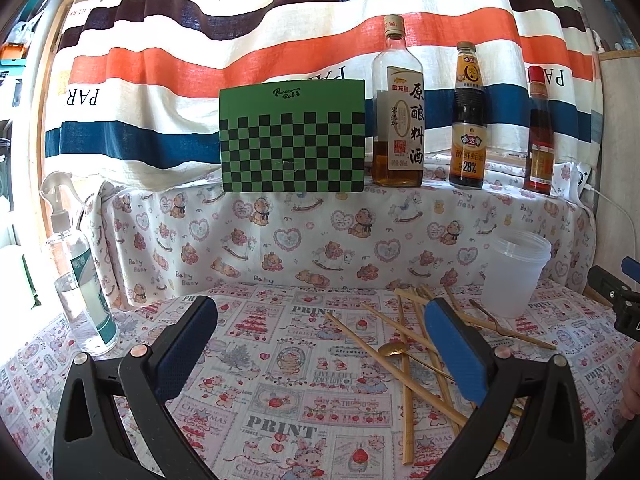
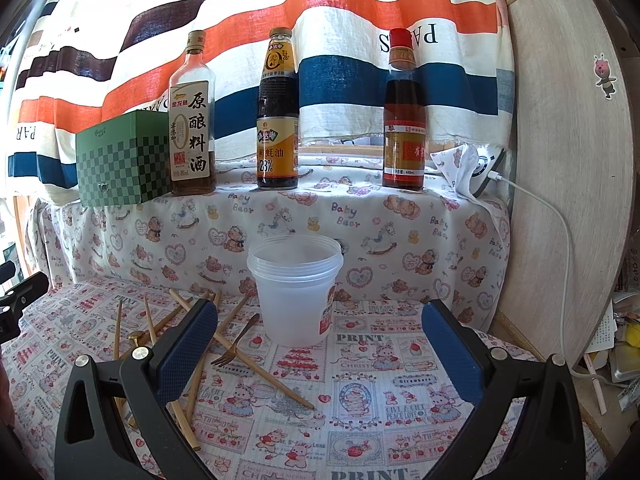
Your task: Organize utensils
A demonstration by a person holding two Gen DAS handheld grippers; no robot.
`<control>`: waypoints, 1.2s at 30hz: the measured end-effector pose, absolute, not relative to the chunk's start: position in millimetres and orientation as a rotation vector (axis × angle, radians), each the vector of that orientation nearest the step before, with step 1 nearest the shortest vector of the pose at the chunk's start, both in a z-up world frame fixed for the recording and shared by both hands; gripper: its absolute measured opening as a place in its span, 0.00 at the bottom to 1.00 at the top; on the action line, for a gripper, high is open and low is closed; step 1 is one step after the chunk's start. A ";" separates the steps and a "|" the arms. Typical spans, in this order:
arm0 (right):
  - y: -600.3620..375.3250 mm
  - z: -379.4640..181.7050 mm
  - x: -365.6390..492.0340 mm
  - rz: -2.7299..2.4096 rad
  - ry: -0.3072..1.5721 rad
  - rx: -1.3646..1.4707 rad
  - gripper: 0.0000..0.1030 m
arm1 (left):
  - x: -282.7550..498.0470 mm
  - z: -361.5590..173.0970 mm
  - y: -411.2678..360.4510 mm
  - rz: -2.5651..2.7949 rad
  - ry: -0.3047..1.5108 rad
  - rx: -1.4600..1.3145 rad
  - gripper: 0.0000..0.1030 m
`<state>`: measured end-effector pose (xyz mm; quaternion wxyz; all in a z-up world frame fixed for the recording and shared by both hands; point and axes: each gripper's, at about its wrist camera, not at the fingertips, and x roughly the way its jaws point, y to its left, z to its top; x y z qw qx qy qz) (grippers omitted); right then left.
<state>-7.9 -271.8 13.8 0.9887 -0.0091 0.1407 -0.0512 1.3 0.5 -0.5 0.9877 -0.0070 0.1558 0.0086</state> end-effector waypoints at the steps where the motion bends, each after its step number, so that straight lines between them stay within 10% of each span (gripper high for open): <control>1: -271.7 13.8 -7.7 -0.103 0.283 -0.018 1.00 | 1.6 -0.6 0.8 0.017 0.313 -0.014 1.00; 36: -271.6 14.0 -7.7 -0.103 0.284 -0.019 1.00 | 1.3 -4.9 5.2 0.018 0.310 -0.005 1.00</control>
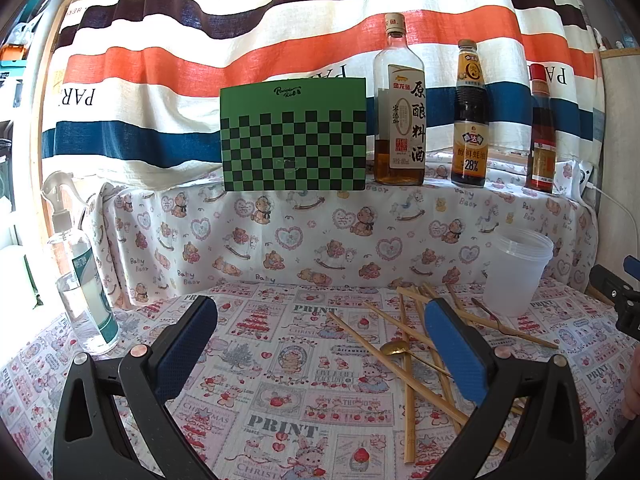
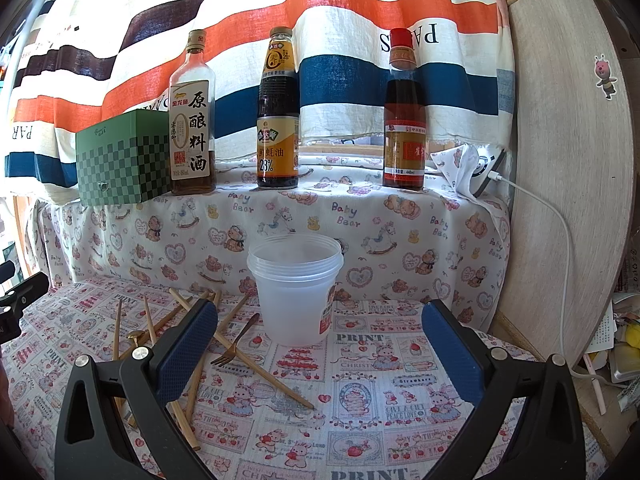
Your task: Organize utensils
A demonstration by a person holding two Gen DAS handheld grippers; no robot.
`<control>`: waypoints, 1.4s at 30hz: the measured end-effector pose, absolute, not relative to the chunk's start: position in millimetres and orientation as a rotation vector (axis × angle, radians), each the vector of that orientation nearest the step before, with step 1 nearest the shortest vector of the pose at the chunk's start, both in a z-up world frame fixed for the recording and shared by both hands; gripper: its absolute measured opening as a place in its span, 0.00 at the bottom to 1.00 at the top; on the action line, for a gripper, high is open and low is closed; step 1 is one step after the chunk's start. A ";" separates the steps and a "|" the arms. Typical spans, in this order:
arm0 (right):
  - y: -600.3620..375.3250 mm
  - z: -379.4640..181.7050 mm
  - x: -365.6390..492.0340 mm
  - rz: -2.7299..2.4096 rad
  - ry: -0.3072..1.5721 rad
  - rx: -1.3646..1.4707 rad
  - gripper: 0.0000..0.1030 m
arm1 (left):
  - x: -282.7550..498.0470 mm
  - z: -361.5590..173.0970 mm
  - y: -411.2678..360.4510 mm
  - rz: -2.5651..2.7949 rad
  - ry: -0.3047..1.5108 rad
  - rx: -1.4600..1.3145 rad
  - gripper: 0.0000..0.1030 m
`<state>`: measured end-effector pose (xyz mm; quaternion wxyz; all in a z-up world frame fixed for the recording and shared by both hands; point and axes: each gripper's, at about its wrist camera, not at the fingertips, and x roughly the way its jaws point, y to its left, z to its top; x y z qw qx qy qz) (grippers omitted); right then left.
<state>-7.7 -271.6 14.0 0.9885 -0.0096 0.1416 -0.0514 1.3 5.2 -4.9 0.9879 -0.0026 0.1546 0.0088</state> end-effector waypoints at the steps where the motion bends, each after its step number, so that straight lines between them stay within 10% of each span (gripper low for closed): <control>1: -271.6 13.9 -7.6 -0.103 0.285 -0.019 1.00 | 1.4 -4.9 5.1 0.018 0.311 -0.005 1.00; 42: -273.6 15.1 -11.2 -0.098 0.291 0.001 0.91 | -2.2 -1.0 7.6 -0.056 0.299 -0.033 1.00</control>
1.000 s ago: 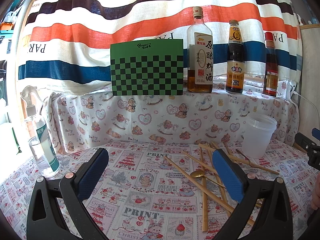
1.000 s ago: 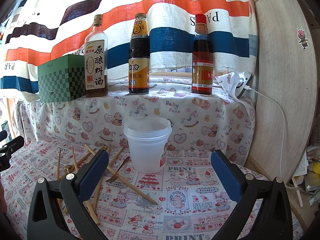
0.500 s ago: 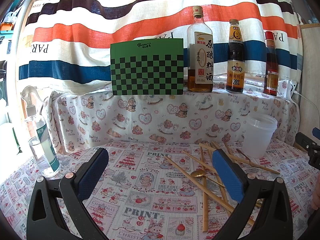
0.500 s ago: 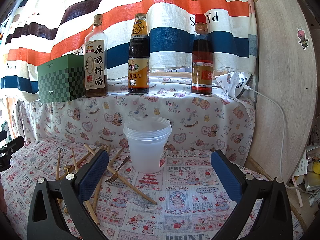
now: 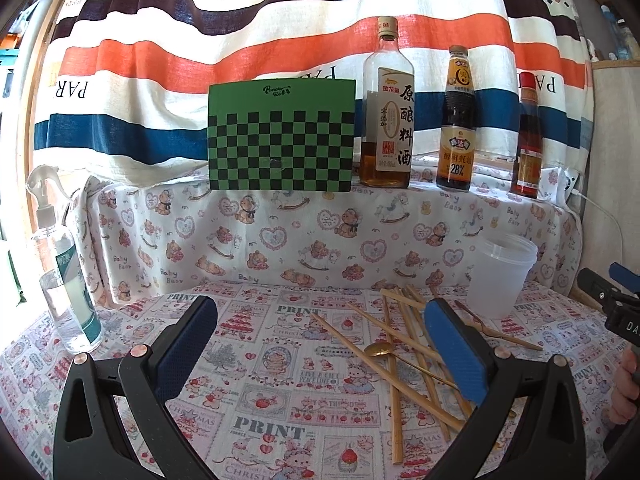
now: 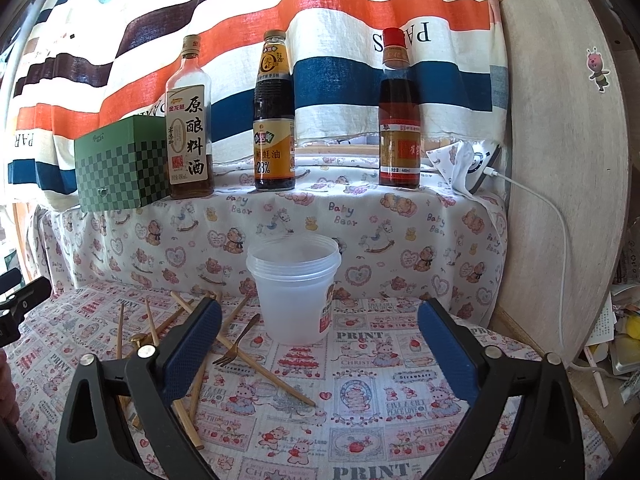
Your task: Organize utensils
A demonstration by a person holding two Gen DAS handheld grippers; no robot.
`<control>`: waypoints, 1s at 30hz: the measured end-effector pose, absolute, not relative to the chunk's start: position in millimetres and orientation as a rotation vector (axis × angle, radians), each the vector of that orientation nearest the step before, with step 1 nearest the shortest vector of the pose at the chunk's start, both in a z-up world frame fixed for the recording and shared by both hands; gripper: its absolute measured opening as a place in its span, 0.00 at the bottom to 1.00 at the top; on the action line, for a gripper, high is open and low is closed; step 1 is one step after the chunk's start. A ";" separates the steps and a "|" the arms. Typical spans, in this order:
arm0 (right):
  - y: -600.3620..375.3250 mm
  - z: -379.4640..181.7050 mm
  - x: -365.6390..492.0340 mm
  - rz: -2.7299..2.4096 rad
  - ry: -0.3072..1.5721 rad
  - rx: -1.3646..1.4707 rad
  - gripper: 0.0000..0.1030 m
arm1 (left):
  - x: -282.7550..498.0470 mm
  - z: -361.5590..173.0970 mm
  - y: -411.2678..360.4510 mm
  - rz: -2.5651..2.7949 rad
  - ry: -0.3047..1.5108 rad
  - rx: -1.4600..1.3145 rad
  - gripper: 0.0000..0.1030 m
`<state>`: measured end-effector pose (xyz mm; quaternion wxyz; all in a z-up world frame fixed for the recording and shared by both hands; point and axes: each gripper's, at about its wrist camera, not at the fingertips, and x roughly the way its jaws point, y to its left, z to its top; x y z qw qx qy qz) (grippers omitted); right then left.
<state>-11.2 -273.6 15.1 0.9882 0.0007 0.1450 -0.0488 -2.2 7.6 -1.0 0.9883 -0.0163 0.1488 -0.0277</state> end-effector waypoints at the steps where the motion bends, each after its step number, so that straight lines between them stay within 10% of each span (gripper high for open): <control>1: -271.9 14.4 -11.2 -0.088 0.301 -0.005 0.88 | -3.4 -0.1 6.3 -0.054 0.291 -0.029 1.00; 9: -270.9 11.4 -8.3 -0.031 0.356 0.053 0.64 | 5.9 -1.2 8.2 -0.035 0.353 -0.043 0.88; 30: -289.5 -36.7 62.7 0.047 0.796 0.090 0.42 | 31.3 -4.5 38.3 0.065 0.504 -0.104 0.94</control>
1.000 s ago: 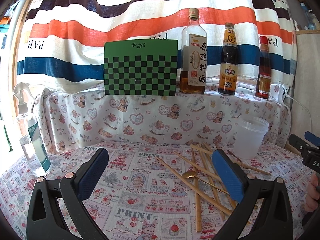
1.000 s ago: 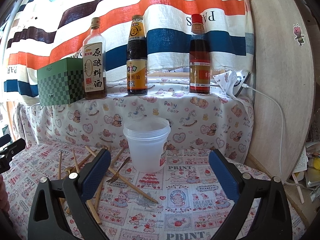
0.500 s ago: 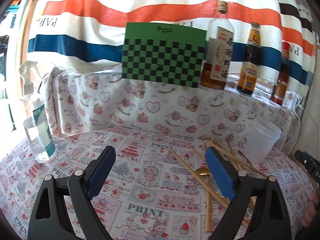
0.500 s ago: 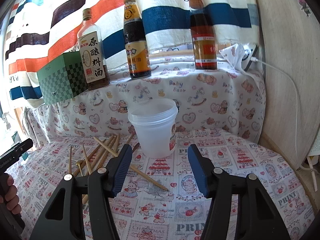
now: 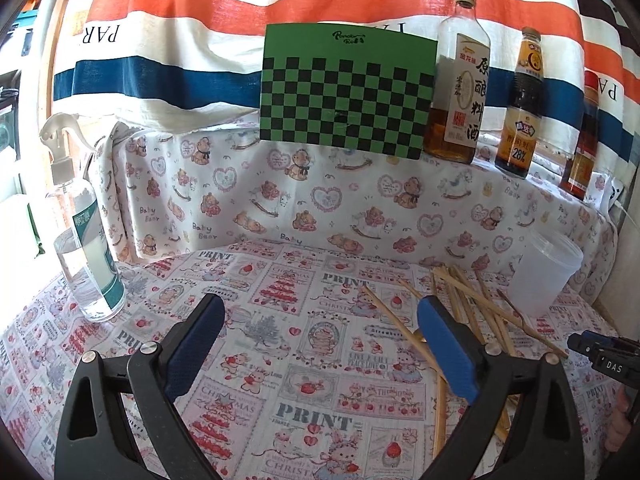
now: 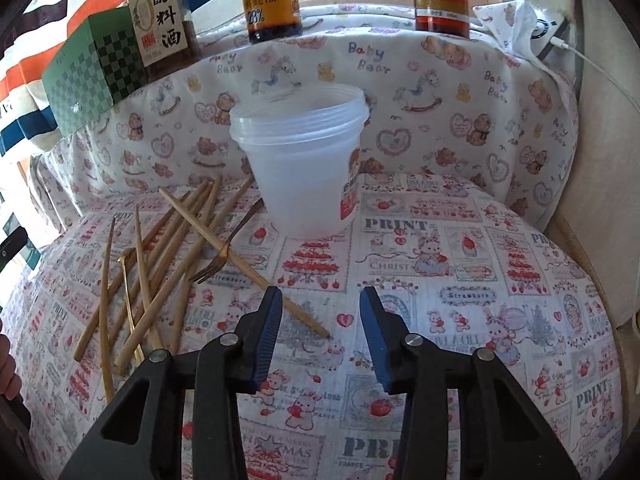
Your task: Organize utensils
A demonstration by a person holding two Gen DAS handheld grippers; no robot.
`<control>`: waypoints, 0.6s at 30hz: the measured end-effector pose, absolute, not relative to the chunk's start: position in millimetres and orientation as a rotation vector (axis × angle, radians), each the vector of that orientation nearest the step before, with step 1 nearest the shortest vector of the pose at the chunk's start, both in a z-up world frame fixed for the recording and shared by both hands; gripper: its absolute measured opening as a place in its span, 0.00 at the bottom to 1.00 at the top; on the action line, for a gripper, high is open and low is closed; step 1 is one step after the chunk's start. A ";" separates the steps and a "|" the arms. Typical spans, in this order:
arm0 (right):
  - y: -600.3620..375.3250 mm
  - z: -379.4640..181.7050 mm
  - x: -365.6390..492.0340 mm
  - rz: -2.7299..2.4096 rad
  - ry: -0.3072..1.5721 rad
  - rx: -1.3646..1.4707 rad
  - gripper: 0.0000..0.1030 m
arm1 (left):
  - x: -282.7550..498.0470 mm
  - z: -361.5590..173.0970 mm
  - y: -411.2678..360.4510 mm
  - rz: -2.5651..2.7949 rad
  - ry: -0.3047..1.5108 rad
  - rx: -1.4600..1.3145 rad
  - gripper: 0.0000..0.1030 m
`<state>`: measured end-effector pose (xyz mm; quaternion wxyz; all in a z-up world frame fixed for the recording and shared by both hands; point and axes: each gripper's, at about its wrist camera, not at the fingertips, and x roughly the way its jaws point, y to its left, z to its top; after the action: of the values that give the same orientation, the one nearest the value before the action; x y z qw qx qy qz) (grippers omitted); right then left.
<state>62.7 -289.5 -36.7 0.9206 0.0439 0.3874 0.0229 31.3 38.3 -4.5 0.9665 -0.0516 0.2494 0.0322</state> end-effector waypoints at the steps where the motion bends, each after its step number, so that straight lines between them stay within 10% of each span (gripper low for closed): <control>1: -287.9 -39.8 66.3 0.061 0.819 0.088 0.41 | 30.8 -4.7 35.6 0.062 0.501 -0.092 0.95; 13: -274.8 -46.5 62.9 0.181 0.917 0.115 0.02 | 35.3 -11.4 17.3 -0.026 0.582 -0.062 0.99; 18: -265.2 -29.4 43.6 0.290 0.871 0.160 0.02 | 40.7 -19.7 19.6 -0.030 0.625 -0.079 0.99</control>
<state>43.6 -265.2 -29.4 0.8935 0.0771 0.4197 0.1399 40.7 19.6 -19.7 0.9507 -0.0386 0.3073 -0.0148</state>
